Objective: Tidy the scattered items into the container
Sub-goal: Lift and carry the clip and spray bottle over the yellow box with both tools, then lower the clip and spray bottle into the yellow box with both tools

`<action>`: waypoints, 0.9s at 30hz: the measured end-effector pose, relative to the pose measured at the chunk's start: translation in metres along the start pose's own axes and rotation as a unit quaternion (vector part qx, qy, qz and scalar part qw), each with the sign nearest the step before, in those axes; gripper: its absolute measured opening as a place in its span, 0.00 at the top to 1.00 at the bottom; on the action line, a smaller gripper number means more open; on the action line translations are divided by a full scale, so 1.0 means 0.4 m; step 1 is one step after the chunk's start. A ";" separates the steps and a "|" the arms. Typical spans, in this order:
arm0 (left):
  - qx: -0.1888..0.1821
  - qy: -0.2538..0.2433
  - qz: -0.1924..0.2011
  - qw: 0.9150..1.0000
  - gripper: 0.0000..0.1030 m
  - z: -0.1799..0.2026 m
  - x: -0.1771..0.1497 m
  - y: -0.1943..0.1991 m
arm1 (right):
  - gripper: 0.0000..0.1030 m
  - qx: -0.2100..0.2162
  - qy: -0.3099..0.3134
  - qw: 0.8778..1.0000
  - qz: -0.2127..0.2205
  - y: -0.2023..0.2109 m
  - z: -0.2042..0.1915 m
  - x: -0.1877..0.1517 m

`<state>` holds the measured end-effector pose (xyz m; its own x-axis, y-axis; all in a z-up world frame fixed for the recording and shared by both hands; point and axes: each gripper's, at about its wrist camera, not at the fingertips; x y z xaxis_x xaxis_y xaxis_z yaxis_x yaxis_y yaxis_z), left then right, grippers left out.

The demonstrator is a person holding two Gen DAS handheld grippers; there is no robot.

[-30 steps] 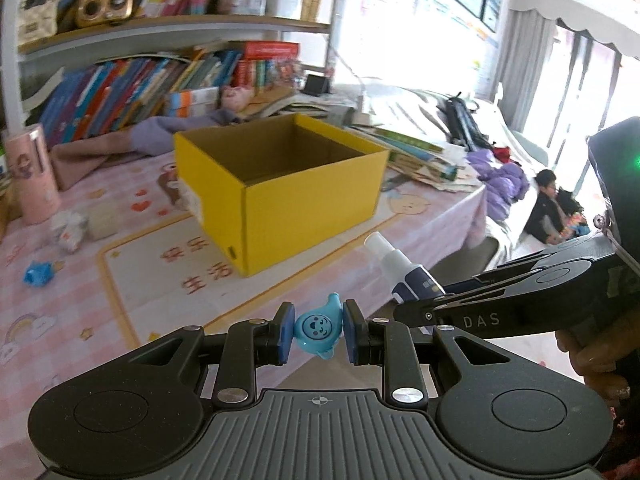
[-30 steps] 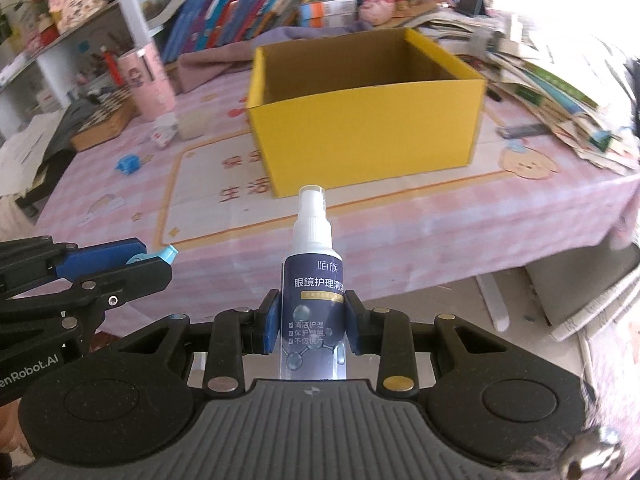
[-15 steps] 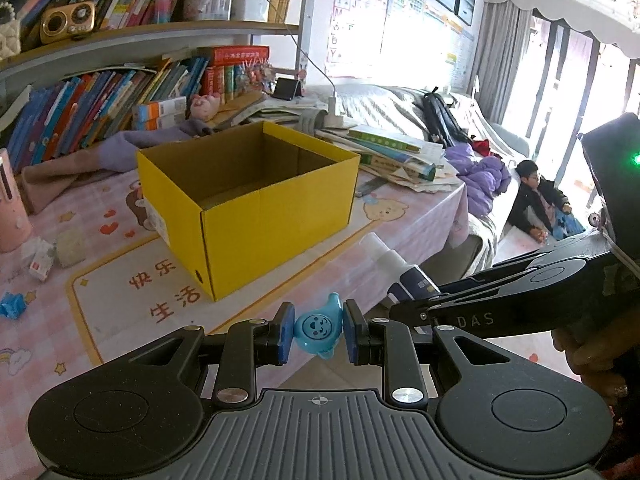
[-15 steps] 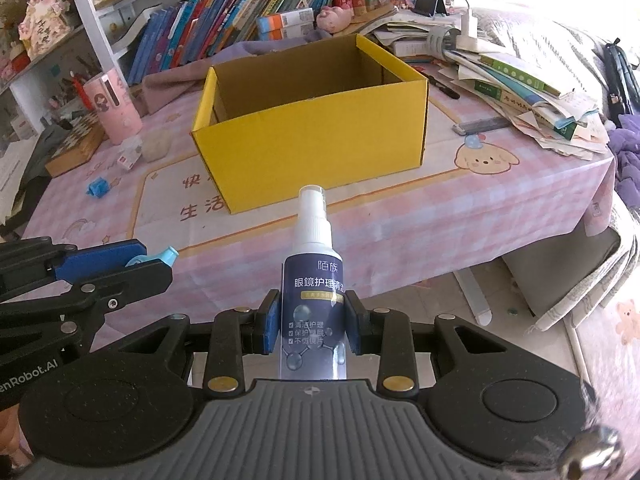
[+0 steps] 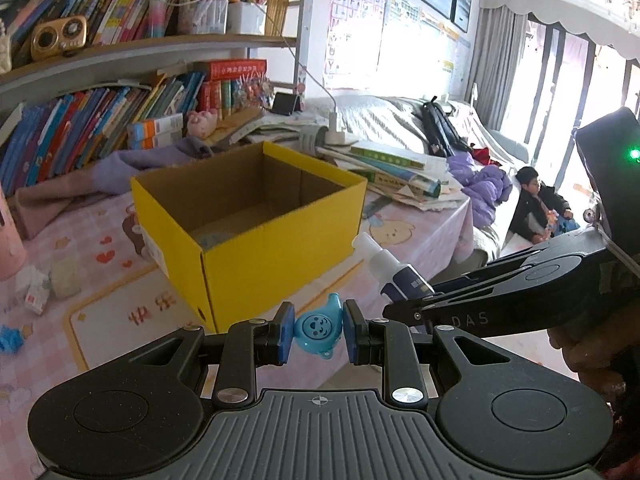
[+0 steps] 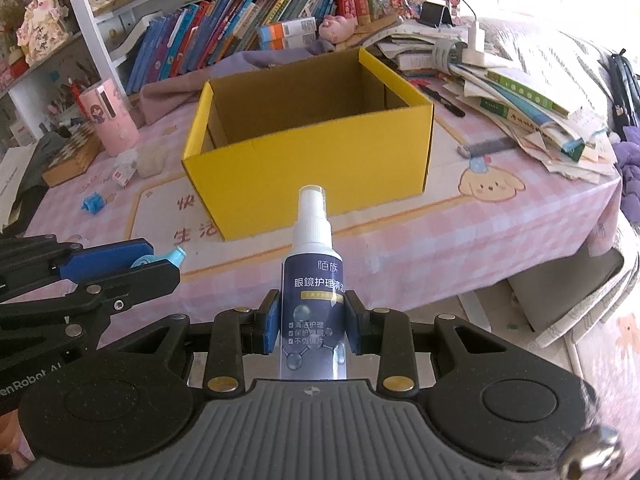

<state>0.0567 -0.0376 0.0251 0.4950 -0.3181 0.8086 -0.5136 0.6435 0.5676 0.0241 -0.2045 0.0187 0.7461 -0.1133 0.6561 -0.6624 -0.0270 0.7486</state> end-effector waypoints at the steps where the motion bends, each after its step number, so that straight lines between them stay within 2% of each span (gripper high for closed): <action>1: 0.001 -0.004 0.004 1.000 0.76 -0.001 0.008 -0.003 | 0.71 0.000 0.001 1.000 0.003 -0.002 0.003 0.009; 16: 0.017 -0.011 0.064 0.998 0.76 -0.027 0.155 -0.071 | 0.71 0.005 0.022 0.998 0.055 -0.042 0.080 0.191; 27: 0.073 0.000 0.054 0.996 0.76 -0.068 0.233 -0.201 | 0.71 0.036 0.056 0.996 0.061 -0.152 0.153 0.347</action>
<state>0.1633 -0.1001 0.0506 0.4318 -0.2528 0.8658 -0.6603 0.5653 0.4943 0.1638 -0.2794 0.0586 0.6592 -0.0093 0.7519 -0.7493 -0.0919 0.6558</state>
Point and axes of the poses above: each gripper's, at about its wrist camera, not at the fingertips, and y roughly against the way its jaws point, z to its right, x to its top, and after that the axes turned 5 degrees about y, right-handed
